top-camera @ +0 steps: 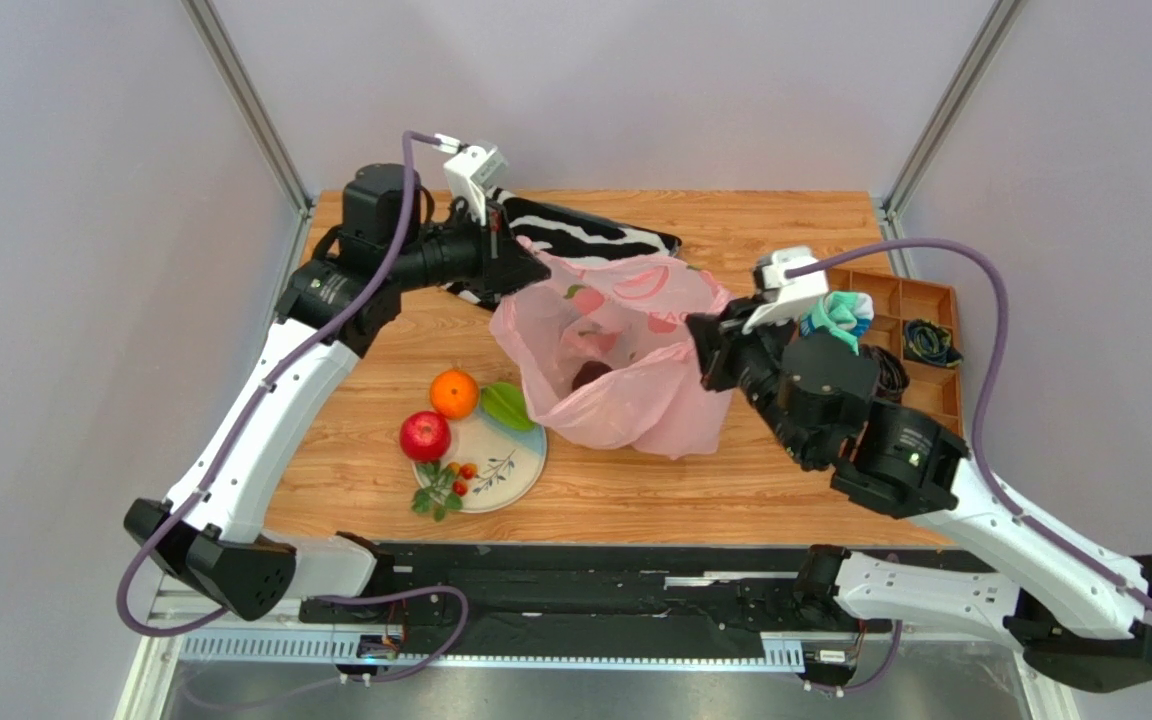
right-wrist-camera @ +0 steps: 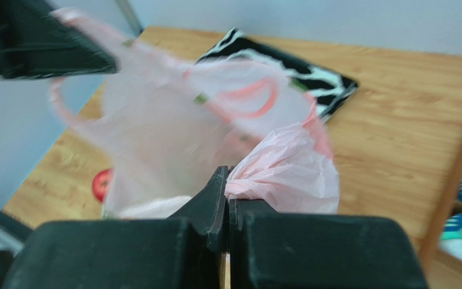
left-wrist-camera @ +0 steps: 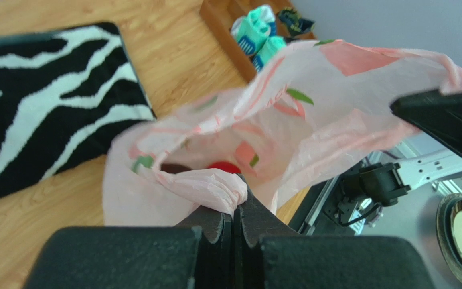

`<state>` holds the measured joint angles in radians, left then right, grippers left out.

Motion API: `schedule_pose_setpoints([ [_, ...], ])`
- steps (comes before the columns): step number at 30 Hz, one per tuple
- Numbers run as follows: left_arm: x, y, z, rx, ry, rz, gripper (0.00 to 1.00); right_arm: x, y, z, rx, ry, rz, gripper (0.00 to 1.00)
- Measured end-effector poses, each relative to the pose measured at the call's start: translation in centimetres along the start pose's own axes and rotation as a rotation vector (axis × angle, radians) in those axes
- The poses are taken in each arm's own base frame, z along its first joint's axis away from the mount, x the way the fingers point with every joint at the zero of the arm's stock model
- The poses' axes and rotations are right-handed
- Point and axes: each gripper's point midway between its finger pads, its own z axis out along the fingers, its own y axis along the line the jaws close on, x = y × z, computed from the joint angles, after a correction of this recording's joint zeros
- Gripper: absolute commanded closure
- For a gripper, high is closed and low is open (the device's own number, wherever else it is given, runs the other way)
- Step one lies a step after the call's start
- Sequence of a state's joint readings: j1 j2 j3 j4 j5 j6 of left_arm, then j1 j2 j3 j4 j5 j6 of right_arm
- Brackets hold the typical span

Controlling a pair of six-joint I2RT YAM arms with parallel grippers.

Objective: Place the fruits into the plastic bag

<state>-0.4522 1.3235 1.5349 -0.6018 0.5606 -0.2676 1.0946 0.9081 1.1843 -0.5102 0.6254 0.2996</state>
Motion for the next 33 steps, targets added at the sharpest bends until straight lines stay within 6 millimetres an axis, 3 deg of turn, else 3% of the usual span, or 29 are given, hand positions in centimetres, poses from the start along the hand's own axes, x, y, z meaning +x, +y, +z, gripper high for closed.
schedule_pose_setpoints([
  [2, -1.6, -1.1, -0.9, 0.017, -0.043, 0.026, 1.00, -1.7, -2.0, 0.0, 0.056, -0.044, -0.012, 1.00],
  [5, -2.3, -1.6, -1.5, 0.021, -0.067, 0.045, 1.00, -1.6, -4.1, 0.6, 0.126, -0.047, -0.032, 1.00],
  [10, 0.0, 0.4, 0.4, -0.005, 0.004, 0.023, 1.00, 4.0, -5.9, 2.7, 0.192, 0.079, -0.101, 1.00],
  [14, 2.5, 2.1, 2.0, -0.027, 0.080, -0.004, 1.00, 7.6, -6.9, 3.0, 0.218, 0.172, -0.150, 1.00],
  [18, 2.8, 2.5, 2.4, -0.027, 0.093, -0.011, 1.00, 7.1, -7.5, 2.6, 0.240, 0.153, -0.150, 1.00],
  [26, -0.4, 1.0, 2.2, 0.016, 0.023, 0.029, 1.00, 2.4, -9.7, 1.1, 0.341, 0.045, -0.154, 1.00],
  [32, -0.3, 1.9, 3.4, 0.011, 0.038, 0.028, 1.00, 2.3, -10.9, 0.9, 0.387, 0.038, -0.153, 1.00],
  [33, 0.0, 2.2, 3.8, 0.008, 0.049, 0.023, 1.00, 2.6, -11.0, 0.9, 0.393, 0.042, -0.154, 0.95],
])
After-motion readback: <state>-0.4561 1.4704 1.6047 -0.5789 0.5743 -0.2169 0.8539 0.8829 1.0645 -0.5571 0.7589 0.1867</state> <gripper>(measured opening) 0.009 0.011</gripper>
